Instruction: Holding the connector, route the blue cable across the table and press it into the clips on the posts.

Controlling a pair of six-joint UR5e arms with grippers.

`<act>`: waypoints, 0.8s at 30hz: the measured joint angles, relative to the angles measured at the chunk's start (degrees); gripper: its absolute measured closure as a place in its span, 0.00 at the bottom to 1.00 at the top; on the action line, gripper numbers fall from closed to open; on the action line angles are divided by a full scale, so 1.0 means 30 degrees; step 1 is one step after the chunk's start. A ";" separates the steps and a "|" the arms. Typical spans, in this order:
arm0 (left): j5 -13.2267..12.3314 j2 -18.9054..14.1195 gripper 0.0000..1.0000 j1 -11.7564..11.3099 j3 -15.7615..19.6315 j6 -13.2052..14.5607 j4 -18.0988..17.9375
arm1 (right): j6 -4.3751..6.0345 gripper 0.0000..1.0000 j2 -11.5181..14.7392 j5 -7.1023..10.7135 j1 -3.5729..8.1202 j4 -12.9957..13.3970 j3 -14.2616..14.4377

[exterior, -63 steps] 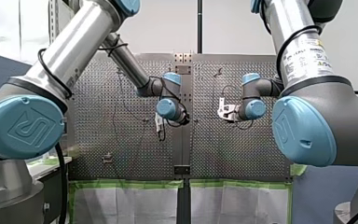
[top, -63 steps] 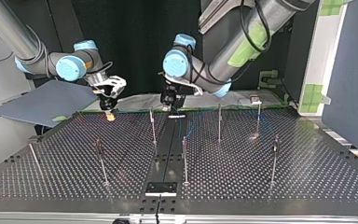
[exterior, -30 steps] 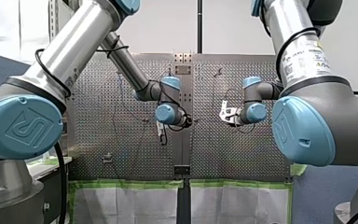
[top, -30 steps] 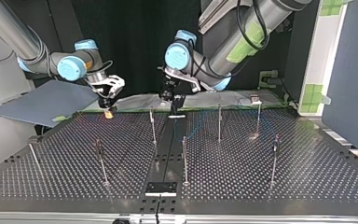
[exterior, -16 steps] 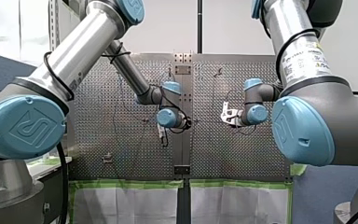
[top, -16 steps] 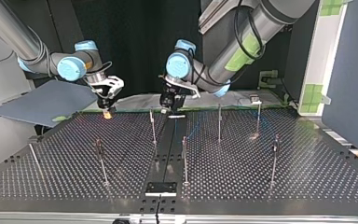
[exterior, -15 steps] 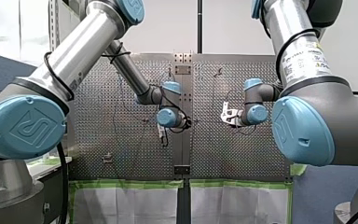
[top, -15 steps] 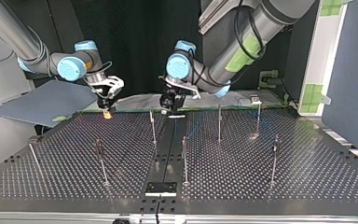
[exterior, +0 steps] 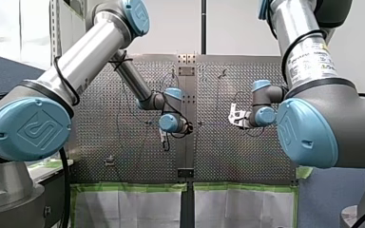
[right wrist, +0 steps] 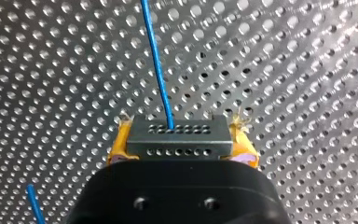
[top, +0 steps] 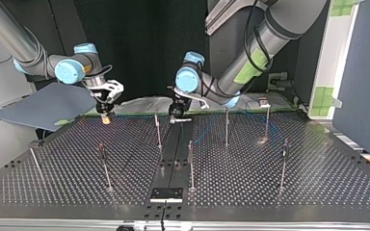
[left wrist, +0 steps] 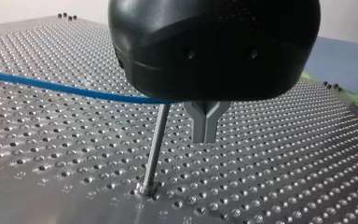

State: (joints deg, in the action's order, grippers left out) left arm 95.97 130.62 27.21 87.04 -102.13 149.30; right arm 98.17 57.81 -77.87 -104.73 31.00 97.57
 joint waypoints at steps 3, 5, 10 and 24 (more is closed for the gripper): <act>-0.0033 0.0112 1.00 -0.0095 -0.0443 -0.0016 0.0214 | 0.0075 1.00 -0.0001 0.0017 0.0122 0.0145 -0.0099; -0.0038 0.0135 1.00 -0.0165 -0.0737 -0.0021 0.0417 | 0.0111 1.00 -0.0001 0.0037 0.0197 0.0173 -0.0269; -0.0030 0.0145 1.00 -0.0446 -0.1541 -0.0006 0.1051 | 0.0145 1.00 -0.0003 0.0083 0.0363 0.0185 -0.0671; 0.0003 0.0146 0.00 -0.0376 -0.1829 0.0144 0.2544 | 0.0019 1.00 -0.0003 0.0251 0.0568 0.0163 -0.0921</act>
State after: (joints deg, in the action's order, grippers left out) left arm 95.98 131.06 26.08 81.55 -101.70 156.93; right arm 98.23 57.80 -77.12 -103.03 31.49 94.81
